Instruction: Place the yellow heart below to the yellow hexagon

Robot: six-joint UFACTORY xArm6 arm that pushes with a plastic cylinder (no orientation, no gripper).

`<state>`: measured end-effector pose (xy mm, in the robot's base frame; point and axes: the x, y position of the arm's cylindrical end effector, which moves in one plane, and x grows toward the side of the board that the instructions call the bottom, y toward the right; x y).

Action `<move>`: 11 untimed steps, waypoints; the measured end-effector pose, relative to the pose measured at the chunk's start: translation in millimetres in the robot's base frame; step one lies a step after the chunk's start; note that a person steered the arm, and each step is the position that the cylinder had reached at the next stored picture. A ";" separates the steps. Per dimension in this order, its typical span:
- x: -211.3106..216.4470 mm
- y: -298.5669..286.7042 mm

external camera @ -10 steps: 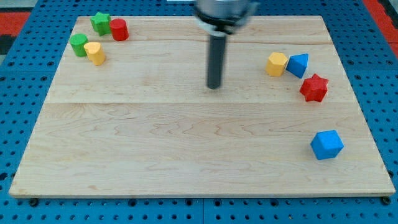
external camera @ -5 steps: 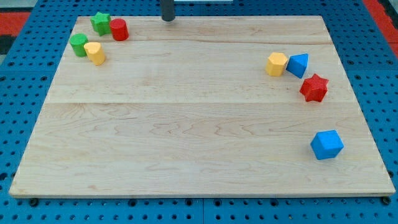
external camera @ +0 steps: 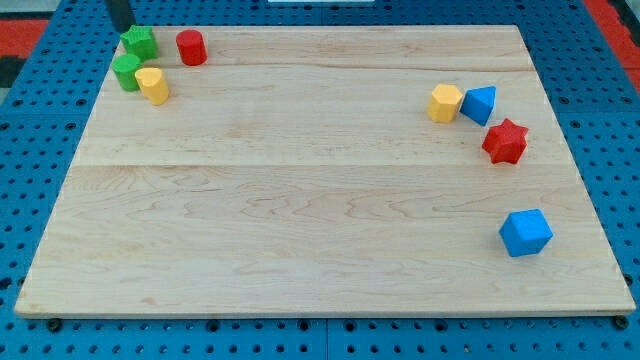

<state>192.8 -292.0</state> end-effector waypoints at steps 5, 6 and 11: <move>96.1 71.9; 120.6 73.1; 221.9 137.8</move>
<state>414.6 -154.2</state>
